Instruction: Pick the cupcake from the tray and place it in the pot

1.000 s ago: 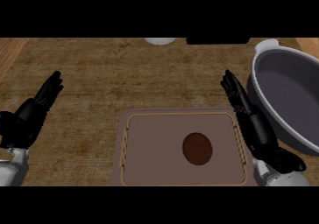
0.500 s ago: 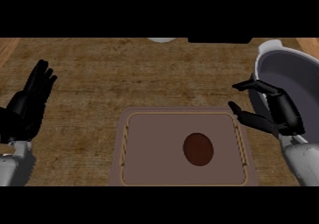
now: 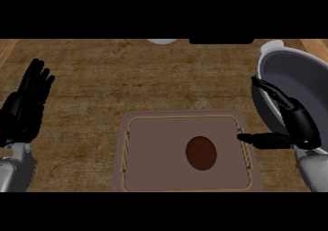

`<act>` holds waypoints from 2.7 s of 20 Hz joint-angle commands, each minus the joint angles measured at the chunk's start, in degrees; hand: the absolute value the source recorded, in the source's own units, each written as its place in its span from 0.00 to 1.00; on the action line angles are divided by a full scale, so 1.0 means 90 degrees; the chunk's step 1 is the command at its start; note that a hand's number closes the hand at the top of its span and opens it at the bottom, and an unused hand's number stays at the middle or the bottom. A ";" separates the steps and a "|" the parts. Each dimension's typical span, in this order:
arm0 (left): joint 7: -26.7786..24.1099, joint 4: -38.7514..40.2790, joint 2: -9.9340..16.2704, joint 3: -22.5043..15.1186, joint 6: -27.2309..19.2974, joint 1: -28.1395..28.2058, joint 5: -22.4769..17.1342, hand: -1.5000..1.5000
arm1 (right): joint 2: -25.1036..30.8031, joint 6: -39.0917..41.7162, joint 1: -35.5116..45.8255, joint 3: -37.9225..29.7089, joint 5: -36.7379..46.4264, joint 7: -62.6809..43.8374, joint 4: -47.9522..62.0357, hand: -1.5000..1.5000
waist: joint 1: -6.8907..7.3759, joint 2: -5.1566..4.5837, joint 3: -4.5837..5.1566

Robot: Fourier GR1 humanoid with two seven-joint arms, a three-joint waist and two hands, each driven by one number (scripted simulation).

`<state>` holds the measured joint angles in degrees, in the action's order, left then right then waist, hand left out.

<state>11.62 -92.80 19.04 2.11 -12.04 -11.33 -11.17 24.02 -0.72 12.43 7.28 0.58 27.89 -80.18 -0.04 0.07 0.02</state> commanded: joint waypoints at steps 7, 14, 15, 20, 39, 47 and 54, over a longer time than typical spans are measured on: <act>-0.0101 0.0241 -0.0230 -0.0024 -0.0115 -0.0037 0.0123 0.50 | 0.1609 0.1989 0.0754 0.0915 0.0424 -0.2949 -0.1511 0.00 | -0.0012 0.0006 0.0026; -0.0116 0.0208 -0.0175 -0.0009 -0.0042 -0.0095 0.0219 0.50 | 0.1293 0.2777 0.1192 0.2098 0.0989 -0.5029 -0.2337 0.00 | 0.0044 0.0003 0.0011; 0.0009 0.0068 -0.0204 -0.0003 -0.0066 -0.0095 0.0188 0.50 | 0.1053 0.2735 0.1170 0.2268 0.1148 -0.5209 -0.2351 0.00 | 0.0048 0.0003 0.0006; 0.0066 -0.0274 -0.0540 -0.0223 -0.0234 0.0209 0.0408 0.50 | 0.0167 0.2965 0.1349 0.2537 0.1343 -0.6224 -0.2229 0.00 | 0.0047 -0.0004 0.0000; -0.0168 0.0404 -0.0611 0.0423 0.0466 -0.0243 0.0516 0.50 | -0.1027 0.3597 0.0532 0.2101 0.3227 -0.6018 -0.2017 0.00 | 0.0002 -0.0010 -0.0001; 0.0179 -0.0426 -0.0719 0.0432 0.0516 0.0237 0.0569 0.50 | -0.1328 0.3199 0.0339 0.2203 0.4245 -0.5293 -0.1115 0.00 | 0.0031 -0.0006 -0.0002; 0.0347 -0.0189 -0.0822 0.0444 0.0373 -0.0175 0.0854 0.50 | -0.1841 0.3272 0.0600 0.1986 0.4574 -0.4991 -0.0406 0.00 | 0.0020 -0.0010 -0.0002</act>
<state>14.29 -95.37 11.90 5.77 -8.41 -11.10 -4.38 10.74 27.75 14.70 26.40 40.51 -18.12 -88.23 0.11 0.00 -0.01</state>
